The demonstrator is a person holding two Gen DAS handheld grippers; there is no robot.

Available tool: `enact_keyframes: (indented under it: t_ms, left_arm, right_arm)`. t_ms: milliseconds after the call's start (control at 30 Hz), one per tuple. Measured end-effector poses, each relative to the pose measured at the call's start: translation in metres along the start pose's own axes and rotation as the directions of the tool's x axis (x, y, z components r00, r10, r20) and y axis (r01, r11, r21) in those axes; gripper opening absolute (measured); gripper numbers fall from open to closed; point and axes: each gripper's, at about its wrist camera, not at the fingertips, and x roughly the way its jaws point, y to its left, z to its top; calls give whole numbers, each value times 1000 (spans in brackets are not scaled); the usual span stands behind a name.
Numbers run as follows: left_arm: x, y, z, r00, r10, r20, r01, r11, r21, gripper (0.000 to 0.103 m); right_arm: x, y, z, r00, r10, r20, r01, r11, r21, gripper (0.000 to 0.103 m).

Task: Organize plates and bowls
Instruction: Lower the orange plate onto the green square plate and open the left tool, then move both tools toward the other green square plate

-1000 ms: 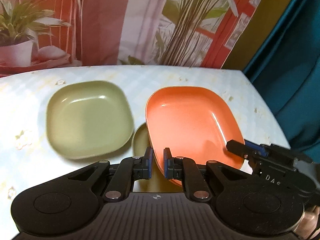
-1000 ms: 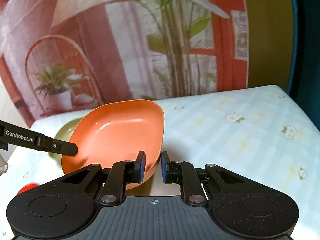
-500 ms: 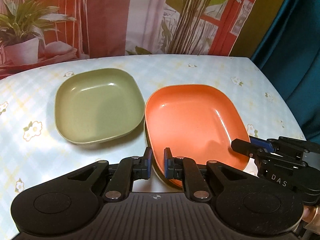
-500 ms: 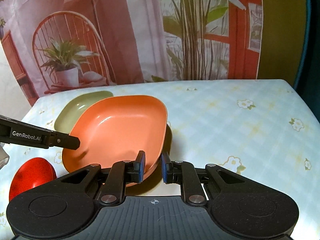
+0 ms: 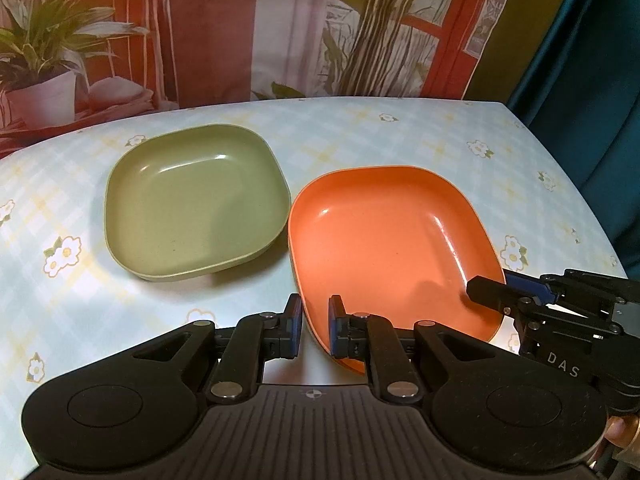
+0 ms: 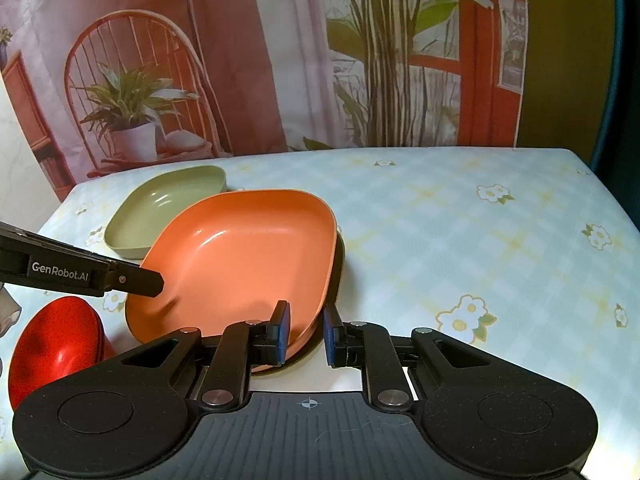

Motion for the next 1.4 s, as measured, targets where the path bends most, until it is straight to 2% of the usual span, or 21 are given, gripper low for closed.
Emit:
enact_keyframes:
  t_ms: [200,400,467,633,800,1067,1133,1233,1333,1400]
  left_arm:
    - [0,2,-1,1000,1,6,-1,1000,-8,13]
    - [-3,4,-1,1000,-6,17,7,1000,-14,14]
    - [-5,4,-2,1000,-8,20,8,1000,-15,14]
    - [-5,6,-3,1000,-14,19,15,1000,-18,14]
    - [-4,6,-3,1000,-21,14,21,1000,-22,14]
    - [-8,10,0,999,-25,24,26,999,-46,14]
    - [-15,12,1,998,-33,44,36,998,-55,16]
    - [-30,19,6,996,-40,80,45,997,-70,16]
    - [-48,29,12,992,-28,123,38,996,-83,16]
    - [-63,37,17,988,-15,156,29,996,-88,16]
  right_arm:
    - [-2,1,0,1000,-3,9,3,1000,0,22]
    - [-8,1,1,1000,-5,24,5,1000,-6,23]
    - [-10,1,1,1000,-5,30,5,1000,-10,22]
    - [-18,-3,1,999,-6,46,7,1000,-14,8]
    - [-16,-4,-3,999,-9,35,9,1000,-27,2]
    - [-13,-3,-7,1000,-19,25,20,999,-28,3]
    - [-17,-3,-4,999,-20,36,22,999,-28,7]
    - [-26,-7,5,997,-5,72,5,1000,1,8]
    - [-39,-11,18,990,10,138,-14,1000,28,10]
    - [-47,-12,29,983,14,184,-21,999,38,14]
